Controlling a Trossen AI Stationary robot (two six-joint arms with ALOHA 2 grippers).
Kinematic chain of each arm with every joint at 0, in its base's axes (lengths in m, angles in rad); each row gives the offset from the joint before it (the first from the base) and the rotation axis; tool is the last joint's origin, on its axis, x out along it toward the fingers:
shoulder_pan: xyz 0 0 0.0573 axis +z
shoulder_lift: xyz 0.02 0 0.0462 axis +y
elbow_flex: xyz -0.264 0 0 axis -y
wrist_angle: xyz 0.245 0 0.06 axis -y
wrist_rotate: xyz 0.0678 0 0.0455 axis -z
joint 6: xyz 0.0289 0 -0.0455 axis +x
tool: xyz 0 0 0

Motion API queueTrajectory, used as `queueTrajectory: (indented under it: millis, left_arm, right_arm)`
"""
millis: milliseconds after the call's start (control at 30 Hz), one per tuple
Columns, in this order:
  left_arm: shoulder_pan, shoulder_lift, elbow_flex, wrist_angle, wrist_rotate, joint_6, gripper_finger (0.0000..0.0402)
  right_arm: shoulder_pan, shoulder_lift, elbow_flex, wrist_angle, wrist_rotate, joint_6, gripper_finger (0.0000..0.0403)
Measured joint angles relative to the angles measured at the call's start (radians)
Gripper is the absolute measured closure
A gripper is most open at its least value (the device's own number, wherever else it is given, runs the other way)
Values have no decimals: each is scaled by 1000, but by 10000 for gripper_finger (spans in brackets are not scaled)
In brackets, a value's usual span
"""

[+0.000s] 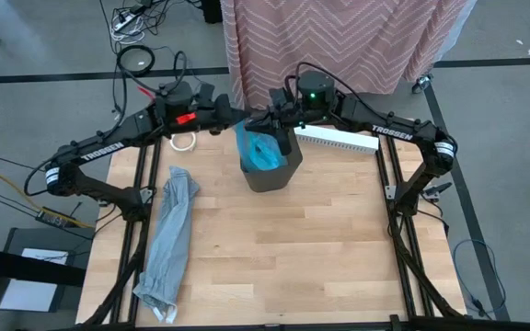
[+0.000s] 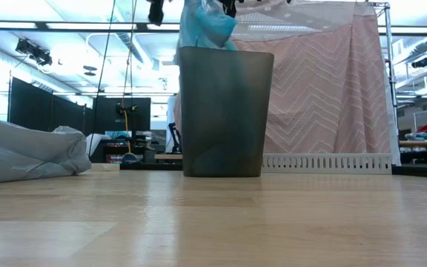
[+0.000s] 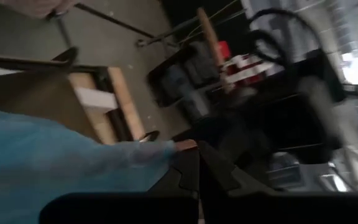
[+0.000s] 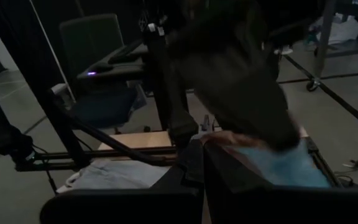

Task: Place trash/remove bag and relplace
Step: Remove the blue trash bag from the trash bin

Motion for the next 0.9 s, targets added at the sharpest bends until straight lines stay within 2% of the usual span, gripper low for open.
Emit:
queueTrajectory:
  millis: [233,467,700,900]
  left_arm:
    - [-2,0,0,66,12,-39,400]
    - [-8,0,0,123,79,-111,400]
    - [-17,-2,1,255,84,-189,400]
    - [-17,-2,2,270,98,-216,400]
  right_arm:
    - [0,0,0,-17,16,-8,403]
    - [-11,0,0,-59,53,-52,403]
    - [-29,0,0,-72,78,-67,403]
    - [-42,0,0,-80,83,-72,403]
